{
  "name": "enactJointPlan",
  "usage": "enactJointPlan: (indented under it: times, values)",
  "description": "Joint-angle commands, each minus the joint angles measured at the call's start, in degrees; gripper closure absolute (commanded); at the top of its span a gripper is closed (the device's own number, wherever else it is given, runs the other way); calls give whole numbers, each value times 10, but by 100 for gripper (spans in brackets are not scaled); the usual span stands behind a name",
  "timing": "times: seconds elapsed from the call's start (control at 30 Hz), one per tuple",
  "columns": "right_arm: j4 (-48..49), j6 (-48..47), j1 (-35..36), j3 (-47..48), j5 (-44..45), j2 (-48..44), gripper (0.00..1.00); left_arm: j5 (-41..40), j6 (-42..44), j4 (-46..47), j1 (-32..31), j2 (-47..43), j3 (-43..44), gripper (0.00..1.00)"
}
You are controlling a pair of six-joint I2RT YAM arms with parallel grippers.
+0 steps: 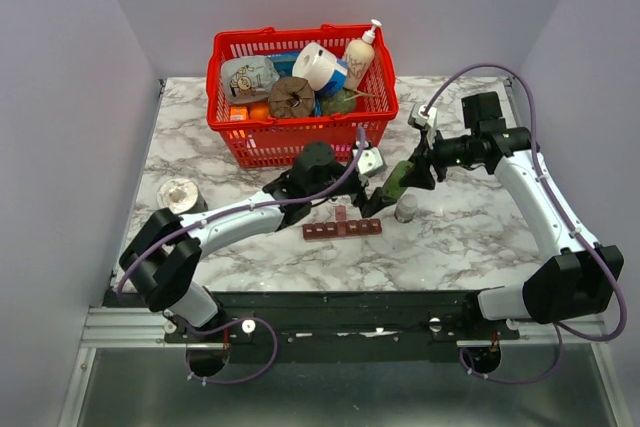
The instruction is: Sort the pills into containers
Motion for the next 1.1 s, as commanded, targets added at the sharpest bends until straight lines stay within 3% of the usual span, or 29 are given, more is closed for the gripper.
enactJointPlan:
  times: [0.0, 0.27, 0.47, 0.77, 0.87, 0.9, 1.07]
  values:
    - [-40, 19, 9, 22, -42, -5, 76, -69, 78, -19, -37, 17, 23, 1]
    - [-45, 33, 26, 27, -45, -2, 76, -159, 111, -92, -69, 59, 61, 10]
    - [-29, 48, 31, 15, -34, -5, 76, -182, 105, -97, -73, 60, 60, 16]
    - [-11, 69, 32, 11, -34, -8, 77, -166, 88, -99, -73, 44, 51, 15]
    - [-10, 78, 31, 13, -44, -12, 77, -150, 82, -99, -72, 35, 39, 10]
    - [-9, 80, 32, 13, -50, -17, 77, -143, 70, -86, -67, 29, 24, 1]
    - [-8, 104, 31, 12, -107, -24, 77, -79, 20, -19, -41, -15, -31, 1]
